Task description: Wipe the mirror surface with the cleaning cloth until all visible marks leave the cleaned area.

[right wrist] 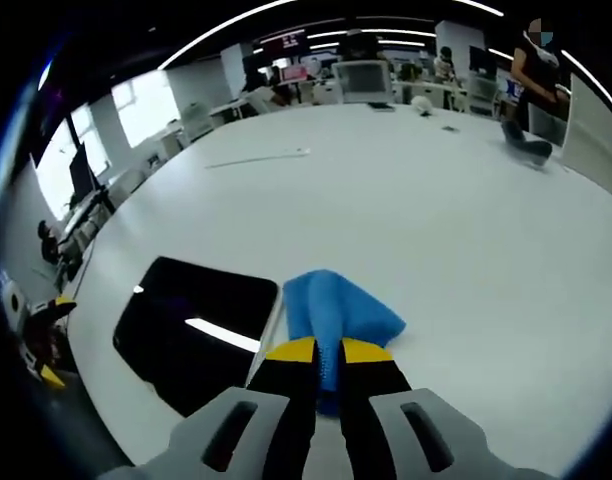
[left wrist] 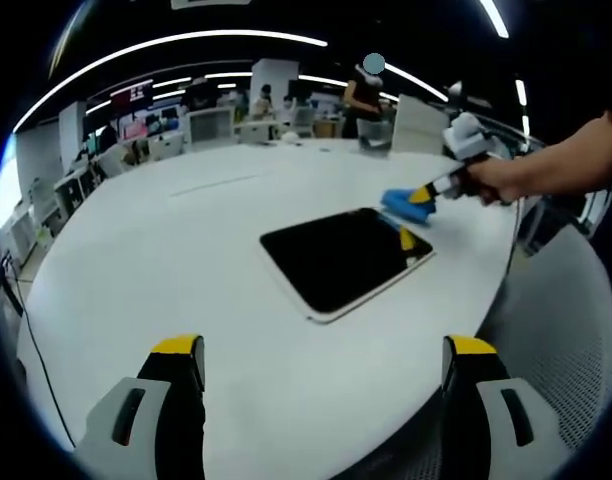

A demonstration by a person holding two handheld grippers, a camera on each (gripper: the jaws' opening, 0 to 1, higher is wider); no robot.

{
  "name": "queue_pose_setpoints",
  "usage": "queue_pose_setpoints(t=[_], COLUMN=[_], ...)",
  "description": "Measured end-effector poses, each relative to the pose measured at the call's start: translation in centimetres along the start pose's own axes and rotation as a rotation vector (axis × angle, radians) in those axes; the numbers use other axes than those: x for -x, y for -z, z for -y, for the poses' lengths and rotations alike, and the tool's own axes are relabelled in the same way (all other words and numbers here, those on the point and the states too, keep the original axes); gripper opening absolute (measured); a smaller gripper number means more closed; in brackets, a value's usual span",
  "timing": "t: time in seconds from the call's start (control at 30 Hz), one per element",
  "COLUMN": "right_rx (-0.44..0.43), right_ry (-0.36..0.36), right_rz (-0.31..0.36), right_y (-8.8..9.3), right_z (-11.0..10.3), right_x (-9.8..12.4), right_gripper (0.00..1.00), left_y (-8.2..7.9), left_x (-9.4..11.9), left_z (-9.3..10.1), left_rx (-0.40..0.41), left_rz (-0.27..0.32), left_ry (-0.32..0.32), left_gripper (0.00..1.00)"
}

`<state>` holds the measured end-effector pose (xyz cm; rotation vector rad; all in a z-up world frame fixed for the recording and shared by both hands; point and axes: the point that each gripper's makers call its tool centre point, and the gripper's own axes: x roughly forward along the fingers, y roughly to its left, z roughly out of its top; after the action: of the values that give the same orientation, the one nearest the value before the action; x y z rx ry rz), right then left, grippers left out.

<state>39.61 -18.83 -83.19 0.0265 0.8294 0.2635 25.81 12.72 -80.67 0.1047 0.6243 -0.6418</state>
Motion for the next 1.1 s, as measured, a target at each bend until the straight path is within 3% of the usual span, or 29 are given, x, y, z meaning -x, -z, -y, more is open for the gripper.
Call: queue_pose_setpoints(t=[0.77,1.1], right_rx=[0.022,0.026], right_ry=[0.0,-0.014], right_rz=[-0.07,-0.066], right_y=[-0.2,-0.6], right_z=[-4.0,-5.4], right_x=[-3.3,-3.5], right_gripper=[0.03,0.03], left_y=[0.0,-0.1], left_x=[0.0,0.0], left_z=[0.2,0.3], left_rx=[0.001,-0.011], left_rz=[0.001,0.007], left_ry=[0.015,0.018], left_gripper=[0.99,0.99])
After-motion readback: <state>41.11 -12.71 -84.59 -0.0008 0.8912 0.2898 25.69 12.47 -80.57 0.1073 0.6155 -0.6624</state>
